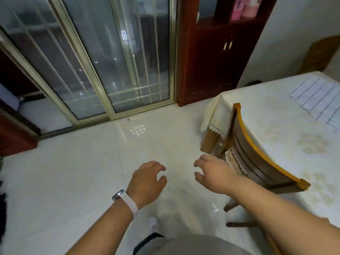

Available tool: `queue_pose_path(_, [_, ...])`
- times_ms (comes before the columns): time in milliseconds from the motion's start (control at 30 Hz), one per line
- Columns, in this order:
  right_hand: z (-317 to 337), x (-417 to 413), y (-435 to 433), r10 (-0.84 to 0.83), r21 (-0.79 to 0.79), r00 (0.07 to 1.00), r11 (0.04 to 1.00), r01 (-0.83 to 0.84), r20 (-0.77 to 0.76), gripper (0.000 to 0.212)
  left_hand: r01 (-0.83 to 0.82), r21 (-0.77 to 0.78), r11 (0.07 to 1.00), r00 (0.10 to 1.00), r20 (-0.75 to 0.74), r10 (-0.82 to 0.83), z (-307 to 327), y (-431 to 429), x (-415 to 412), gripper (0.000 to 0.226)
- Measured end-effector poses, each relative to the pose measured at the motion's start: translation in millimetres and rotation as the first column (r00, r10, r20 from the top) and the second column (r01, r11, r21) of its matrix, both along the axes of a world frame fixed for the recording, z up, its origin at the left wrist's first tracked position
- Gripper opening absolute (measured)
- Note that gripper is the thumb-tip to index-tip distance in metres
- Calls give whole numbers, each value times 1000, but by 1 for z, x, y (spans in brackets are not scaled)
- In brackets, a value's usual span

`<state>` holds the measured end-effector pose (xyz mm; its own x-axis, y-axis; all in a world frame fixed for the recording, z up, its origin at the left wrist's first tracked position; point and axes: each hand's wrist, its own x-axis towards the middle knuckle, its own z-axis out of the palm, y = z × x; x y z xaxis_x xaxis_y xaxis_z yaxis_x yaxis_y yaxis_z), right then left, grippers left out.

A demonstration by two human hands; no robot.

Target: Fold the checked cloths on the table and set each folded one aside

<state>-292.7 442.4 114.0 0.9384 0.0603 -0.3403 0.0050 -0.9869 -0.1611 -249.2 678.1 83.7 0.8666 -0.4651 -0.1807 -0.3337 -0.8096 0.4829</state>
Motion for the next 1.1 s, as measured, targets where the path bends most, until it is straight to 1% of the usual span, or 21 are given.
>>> queue_pose_path(100, [13, 51, 17, -23, -32, 999, 999, 24, 36, 43, 46, -27, 999, 999, 12, -46, 8, 18, 62, 51])
queue_pose_path(233, [14, 96, 32, -75, 14, 996, 997, 74, 48, 45, 74, -27, 997, 997, 18, -74, 12, 31, 125, 49])
queue_pose_path(333, [8, 122, 34, -113, 13, 993, 994, 113, 34, 45, 104, -41, 994, 995, 15, -103, 10, 30, 161, 47])
queue_pose_path(433, [3, 149, 27, -137, 13, 990, 991, 137, 18, 45, 121, -30, 992, 993, 0, -121, 1, 21, 195, 52])
queue_pose_path(533, [-9, 177, 15, -165, 33, 986, 986, 165, -1, 44, 125, -39, 991, 992, -24, -126, -5, 8, 223, 49])
queue_pose_path(600, [-19, 199, 5, -194, 73, 981, 978, 194, -10, 45, 149, -5, 989, 988, -49, -149, -8, -2, 243, 49])
queue_pose_path(667, [-29, 230, -8, -190, 108, 982, 976, 190, -9, 46, 133, 15, 991, 989, -63, -132, -10, -12, 269, 49])
queue_pose_path(733, [-36, 267, -24, -173, 132, 985, 976, 171, 6, 47, 108, 15, 994, 993, -46, -107, -12, -23, 300, 41])
queue_pose_path(800, [-39, 306, -41, -172, 162, 985, 973, 167, 17, 49, 91, 34, 995, 995, -49, -89, -10, -38, 332, 34])
queue_pose_path(933, [-34, 373, -87, -172, 213, 985, 963, 165, 12, 50, 66, -12, 998, 996, -67, -66, 2, -97, 396, 43])
queue_pose_path(1000, [-30, 394, -115, -182, 218, 983, 961, 173, 21, 49, 106, -6, 994, 992, -68, -107, 10, -136, 421, 45])
queue_pose_path(1100, [-17, 423, -159, -203, 186, 978, 964, 190, 54, 47, 172, -19, 985, 985, -26, -172, 15, -190, 459, 46])
